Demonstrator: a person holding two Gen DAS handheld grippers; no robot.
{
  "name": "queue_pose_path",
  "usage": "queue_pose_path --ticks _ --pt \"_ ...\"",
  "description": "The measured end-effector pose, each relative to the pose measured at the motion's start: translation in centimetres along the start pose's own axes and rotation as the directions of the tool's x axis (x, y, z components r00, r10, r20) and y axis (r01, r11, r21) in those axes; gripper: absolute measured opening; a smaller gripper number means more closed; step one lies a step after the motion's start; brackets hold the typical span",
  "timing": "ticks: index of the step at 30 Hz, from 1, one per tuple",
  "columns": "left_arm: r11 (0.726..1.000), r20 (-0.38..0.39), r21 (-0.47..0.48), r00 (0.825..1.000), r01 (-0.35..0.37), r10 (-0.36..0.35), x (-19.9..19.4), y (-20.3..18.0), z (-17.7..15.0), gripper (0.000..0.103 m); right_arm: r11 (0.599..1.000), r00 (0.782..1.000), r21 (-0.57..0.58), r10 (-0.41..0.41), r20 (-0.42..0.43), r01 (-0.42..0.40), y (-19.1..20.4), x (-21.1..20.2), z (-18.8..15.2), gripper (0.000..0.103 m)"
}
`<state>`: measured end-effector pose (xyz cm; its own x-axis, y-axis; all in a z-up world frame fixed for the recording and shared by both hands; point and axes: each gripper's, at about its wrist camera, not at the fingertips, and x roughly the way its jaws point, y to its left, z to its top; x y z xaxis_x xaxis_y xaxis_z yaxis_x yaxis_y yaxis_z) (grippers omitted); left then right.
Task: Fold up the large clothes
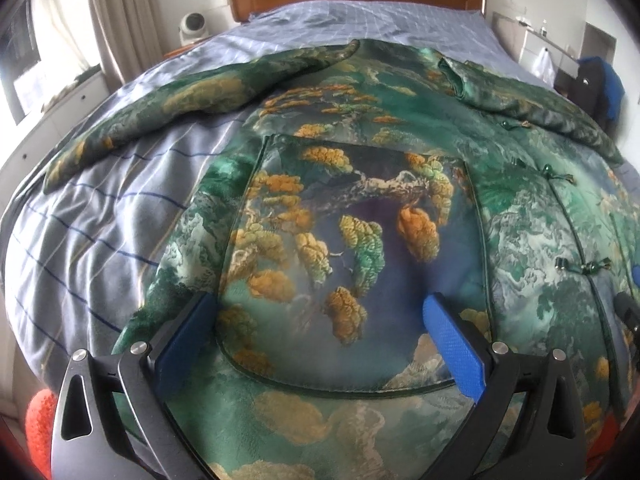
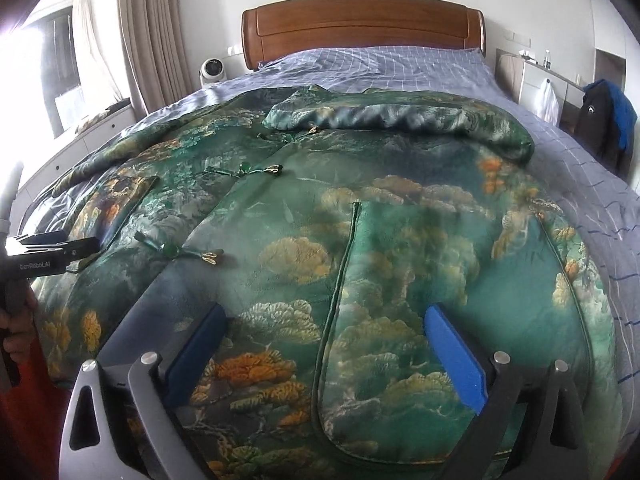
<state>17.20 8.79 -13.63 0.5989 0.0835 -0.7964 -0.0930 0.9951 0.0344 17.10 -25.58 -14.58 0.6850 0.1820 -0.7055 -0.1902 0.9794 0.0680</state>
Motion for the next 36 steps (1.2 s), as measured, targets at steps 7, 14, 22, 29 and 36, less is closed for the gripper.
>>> queue_pose_path --ticks 7,14,22,29,36 --pt "1.000 -0.002 0.008 1.000 -0.006 0.006 0.16 -0.24 -0.24 0.103 1.000 1.000 -0.001 0.001 0.002 -0.001 0.09 0.12 -0.05 0.101" --pt "1.000 -0.002 0.008 1.000 -0.007 0.007 0.12 -0.21 -0.24 0.103 1.000 1.000 -0.002 0.003 0.002 -0.003 0.13 0.18 -0.10 0.101" --pt "1.000 -0.003 0.009 1.000 -0.007 0.007 0.11 -0.23 -0.26 0.103 1.000 1.000 -0.002 0.003 0.002 -0.003 0.14 0.19 -0.09 0.101" --pt "1.000 -0.006 0.010 1.000 -0.008 0.008 0.07 -0.24 -0.41 0.103 1.000 1.000 -0.001 0.002 0.001 -0.002 0.15 0.19 -0.08 0.101" --pt "1.000 -0.015 0.009 1.000 -0.008 0.008 -0.09 -0.10 -0.63 0.103 1.000 1.000 0.003 0.004 -0.002 -0.004 0.13 0.21 -0.13 0.102"
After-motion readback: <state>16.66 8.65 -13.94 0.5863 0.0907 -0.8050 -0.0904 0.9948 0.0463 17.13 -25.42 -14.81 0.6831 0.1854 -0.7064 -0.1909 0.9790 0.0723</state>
